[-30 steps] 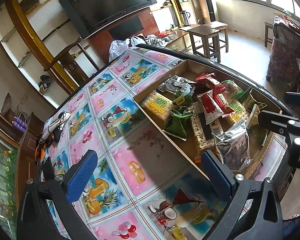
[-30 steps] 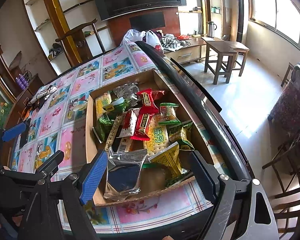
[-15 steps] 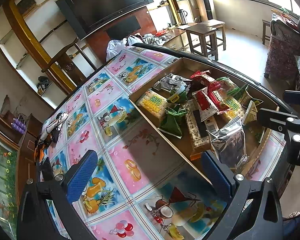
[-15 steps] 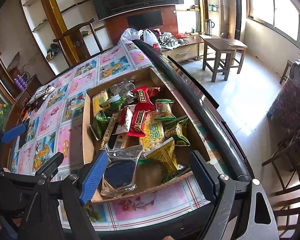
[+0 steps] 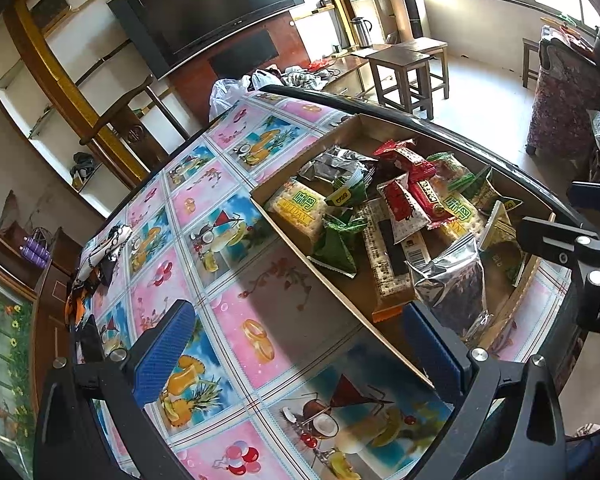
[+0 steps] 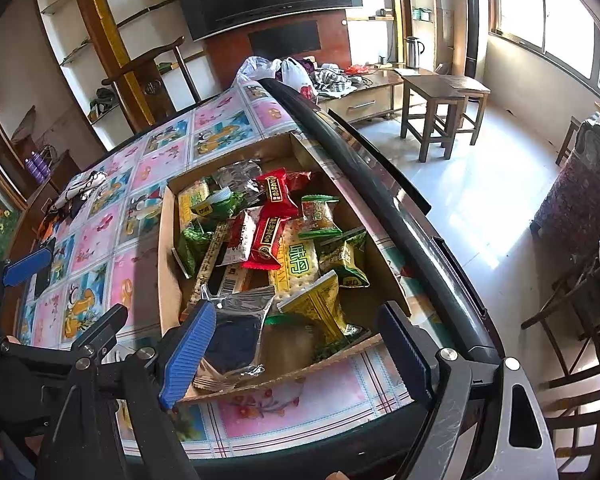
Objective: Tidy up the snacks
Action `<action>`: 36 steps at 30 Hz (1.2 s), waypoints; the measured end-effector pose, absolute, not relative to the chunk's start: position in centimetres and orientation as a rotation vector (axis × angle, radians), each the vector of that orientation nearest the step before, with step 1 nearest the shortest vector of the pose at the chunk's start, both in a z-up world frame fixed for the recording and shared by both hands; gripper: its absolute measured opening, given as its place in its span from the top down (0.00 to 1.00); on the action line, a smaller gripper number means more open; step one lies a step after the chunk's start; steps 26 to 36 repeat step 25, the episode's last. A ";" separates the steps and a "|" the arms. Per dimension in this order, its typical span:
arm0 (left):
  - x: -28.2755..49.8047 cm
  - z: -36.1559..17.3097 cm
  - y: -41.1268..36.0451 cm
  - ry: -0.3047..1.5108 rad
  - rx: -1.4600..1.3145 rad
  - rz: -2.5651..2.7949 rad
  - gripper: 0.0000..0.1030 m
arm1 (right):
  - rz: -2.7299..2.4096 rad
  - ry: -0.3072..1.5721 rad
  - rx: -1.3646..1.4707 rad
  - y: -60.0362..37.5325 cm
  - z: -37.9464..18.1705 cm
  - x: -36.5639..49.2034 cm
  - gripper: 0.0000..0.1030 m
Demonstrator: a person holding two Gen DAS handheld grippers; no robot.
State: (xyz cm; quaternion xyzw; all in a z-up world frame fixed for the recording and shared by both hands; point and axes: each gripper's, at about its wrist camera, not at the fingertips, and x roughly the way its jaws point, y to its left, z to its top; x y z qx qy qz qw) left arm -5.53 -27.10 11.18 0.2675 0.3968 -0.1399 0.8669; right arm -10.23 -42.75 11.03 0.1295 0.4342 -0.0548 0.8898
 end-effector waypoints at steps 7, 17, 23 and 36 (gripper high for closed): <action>-5.4 11.0 -27.4 0.835 0.561 -0.299 0.00 | -0.117 0.907 0.271 -43.0 10.9 -10.2 0.16; -5.5 10.7 -27.7 0.843 0.549 -0.313 0.00 | -0.118 0.907 0.270 -43.0 10.9 -10.2 0.16; -5.0 11.0 -27.0 0.863 0.503 -0.342 0.00 | -0.114 0.908 0.264 -43.0 10.8 -10.1 0.16; -4.9 11.0 -26.7 0.871 0.494 -0.348 0.00 | -0.112 0.907 0.262 -42.9 10.6 -9.9 0.16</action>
